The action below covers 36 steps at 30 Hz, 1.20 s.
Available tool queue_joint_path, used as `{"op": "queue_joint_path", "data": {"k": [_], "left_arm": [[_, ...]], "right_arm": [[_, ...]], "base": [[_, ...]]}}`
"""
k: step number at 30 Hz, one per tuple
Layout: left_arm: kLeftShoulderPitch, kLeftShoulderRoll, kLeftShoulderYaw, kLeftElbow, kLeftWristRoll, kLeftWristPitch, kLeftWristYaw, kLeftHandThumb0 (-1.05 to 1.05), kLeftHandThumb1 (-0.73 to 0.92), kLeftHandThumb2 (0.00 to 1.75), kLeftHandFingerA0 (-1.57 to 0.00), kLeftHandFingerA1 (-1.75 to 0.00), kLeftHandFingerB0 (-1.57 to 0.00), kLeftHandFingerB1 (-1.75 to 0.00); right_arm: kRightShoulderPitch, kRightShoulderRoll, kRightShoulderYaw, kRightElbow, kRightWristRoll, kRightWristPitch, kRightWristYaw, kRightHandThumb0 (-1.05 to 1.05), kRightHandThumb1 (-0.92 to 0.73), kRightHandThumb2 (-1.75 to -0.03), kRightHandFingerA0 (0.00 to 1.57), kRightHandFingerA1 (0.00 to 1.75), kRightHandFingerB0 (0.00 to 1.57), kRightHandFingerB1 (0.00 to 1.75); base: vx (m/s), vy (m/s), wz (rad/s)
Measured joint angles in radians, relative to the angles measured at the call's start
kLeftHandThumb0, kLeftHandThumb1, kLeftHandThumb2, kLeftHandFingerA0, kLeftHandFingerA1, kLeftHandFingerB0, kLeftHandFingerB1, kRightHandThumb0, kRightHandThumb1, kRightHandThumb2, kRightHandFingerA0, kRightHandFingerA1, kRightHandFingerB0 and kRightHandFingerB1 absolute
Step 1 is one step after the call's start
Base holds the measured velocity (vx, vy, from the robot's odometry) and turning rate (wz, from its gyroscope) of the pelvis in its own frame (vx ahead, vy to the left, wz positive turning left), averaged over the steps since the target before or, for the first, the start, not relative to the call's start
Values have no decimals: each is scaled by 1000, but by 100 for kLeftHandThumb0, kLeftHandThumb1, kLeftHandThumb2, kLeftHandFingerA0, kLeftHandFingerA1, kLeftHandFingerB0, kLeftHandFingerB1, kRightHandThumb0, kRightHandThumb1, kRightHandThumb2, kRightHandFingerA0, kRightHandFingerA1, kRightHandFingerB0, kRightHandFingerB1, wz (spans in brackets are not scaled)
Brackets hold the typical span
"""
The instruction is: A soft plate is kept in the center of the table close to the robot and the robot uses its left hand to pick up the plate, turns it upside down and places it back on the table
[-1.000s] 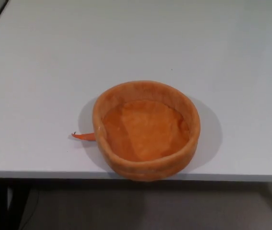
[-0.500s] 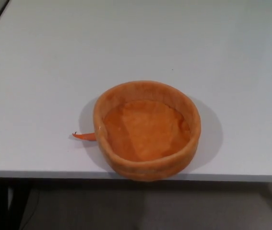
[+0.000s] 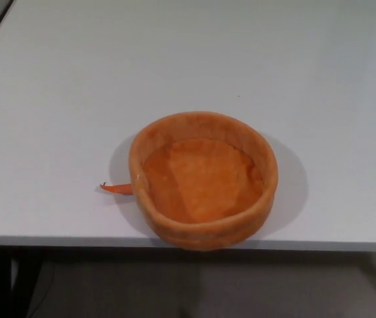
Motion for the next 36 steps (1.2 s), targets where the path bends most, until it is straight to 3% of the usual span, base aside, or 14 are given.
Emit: {"op": "queue_joint_path", "data": {"k": [1,5,6,8,11,12,13,17,23,25,26,30,34,36], "left_arm": [[2,-4,5,-16,-13,0,-4,-105,90,69,-9,-95,-12,-73],[12,-8,37,-80,-52,-1,-14,-105,92,70,-11,-88,-9,-69],[15,-8,48,-101,-59,-4,-15,-105,66,112,-14,-74,-10,-63],[23,-5,67,-153,-72,-6,-15,-105,66,112,-14,-73,-8,-62],[24,11,94,-237,-88,-5,-15,-105,86,69,-19,-81,-14,-60],[21,18,99,-262,-91,-2,-15,-105,89,71,-20,-79,-13,-59],[5,33,111,-297,-95,4,-13,-105,65,112,-22,-71,-11,-56],[-74,66,148,-358,-99,20,1,-105,68,112,-22,-64,-16,-55],[-288,125,208,-380,-54,45,53,-105,92,71,-23,-62,-17,-44],[-361,147,219,-380,-22,52,74,-105,69,114,-20,-63,-12,-50],[-395,160,220,-381,-6,59,83,-105,89,70,-25,-62,-19,-45],[-533,206,214,-387,59,98,113,-105,87,69,-26,-62,-21,-46],[-615,224,188,-386,109,140,134,-93,60,113,-34,-67,-8,-47],[-677,237,161,-388,140,176,142,-105,88,67,-28,-57,-26,-45]], "right_arm": [[2,0,0,-5,0,-1,2,-83,-92,-69,25,40,13,24],[-1,0,0,-4,0,-8,8,-82,-74,-109,20,53,7,37],[-1,0,0,-7,0,-8,9,-83,-92,-69,25,45,15,27],[1,0,0,-21,0,-7,10,-82,-92,-68,25,44,14,27],[1,0,0,-26,0,-7,13,-82,-92,-70,25,44,13,26],[2,1,0,-29,0,-7,13,-84,-76,-111,23,55,4,37],[5,2,0,-33,0,-7,13,-83,-92,-69,26,44,15,26],[11,11,-1,-35,0,-7,13,-82,-92,-69,25,40,14,24],[-5,15,-2,15,3,-18,19,-79,-92,-71,26,42,13,24],[-7,15,-2,24,4,-25,24,-80,-76,-109,21,52,8,37],[-7,15,-2,28,4,-27,26,-79,-75,-109,21,52,7,37],[-8,15,-2,38,5,-31,32,-80,-92,-72,26,42,13,24],[-9,15,-2,47,7,-35,34,-78,-76,-109,21,52,7,38],[-12,15,-1,54,7,-37,36,-79,-76,-109,21,52,7,38]], "base": [[0,0,0],[0,0,0],[0,0,0],[0,0,0],[0,0,0],[0,0,0],[0,0,0],[0,0,0],[0,0,0],[0,0,0],[0,0,0],[0,0,0],[0,0,0],[0,0,0]]}}
